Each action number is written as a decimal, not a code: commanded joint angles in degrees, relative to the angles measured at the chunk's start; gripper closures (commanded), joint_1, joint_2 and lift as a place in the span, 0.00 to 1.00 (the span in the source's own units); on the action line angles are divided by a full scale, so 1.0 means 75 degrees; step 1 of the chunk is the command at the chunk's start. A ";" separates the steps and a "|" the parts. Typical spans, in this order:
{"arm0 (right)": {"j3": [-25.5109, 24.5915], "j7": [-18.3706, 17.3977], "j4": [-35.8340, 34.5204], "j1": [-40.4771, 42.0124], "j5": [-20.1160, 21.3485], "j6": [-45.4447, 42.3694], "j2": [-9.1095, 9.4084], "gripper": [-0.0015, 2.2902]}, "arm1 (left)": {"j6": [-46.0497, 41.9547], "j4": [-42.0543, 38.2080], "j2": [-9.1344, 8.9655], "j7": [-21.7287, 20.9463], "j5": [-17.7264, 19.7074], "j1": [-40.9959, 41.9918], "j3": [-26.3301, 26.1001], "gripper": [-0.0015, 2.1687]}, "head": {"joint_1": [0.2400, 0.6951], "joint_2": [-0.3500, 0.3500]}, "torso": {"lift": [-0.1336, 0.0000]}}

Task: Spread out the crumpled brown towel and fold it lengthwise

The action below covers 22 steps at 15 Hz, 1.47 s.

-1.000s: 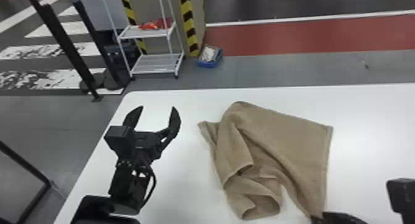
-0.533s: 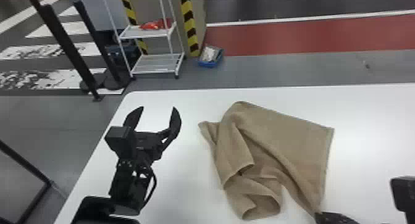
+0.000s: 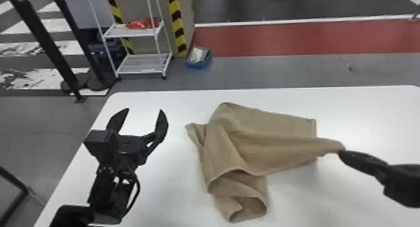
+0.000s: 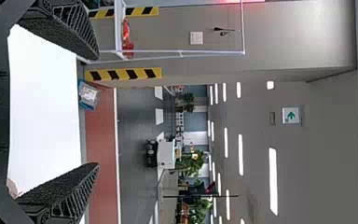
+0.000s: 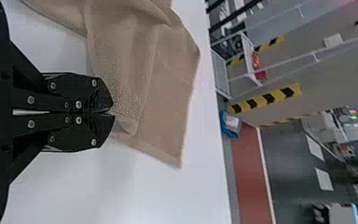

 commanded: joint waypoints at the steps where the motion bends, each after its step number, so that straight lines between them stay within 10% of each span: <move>1: -0.1111 -0.0037 0.0543 -0.1041 -0.0236 -0.0063 0.0007 0.74 | 0.0000 -0.0092 0.0000 -0.0073 0.0011 0.0070 0.0035 0.04 | 1.00 0.62 | 0.07; 11: -0.2295 -0.0225 0.4199 -0.2095 0.0385 -0.2453 -0.0024 0.74 | 0.0821 -0.0373 0.0071 -0.0565 -0.0001 0.0281 -0.0340 0.04 | 1.00 0.35 | 0.07; 22: -0.2377 -0.0494 0.4785 -0.1896 0.0608 -0.3344 -0.0129 0.74 | 0.1266 -0.1006 0.0305 -0.1468 0.0011 0.0902 -0.0973 0.18 | 1.00 0.14 | 0.07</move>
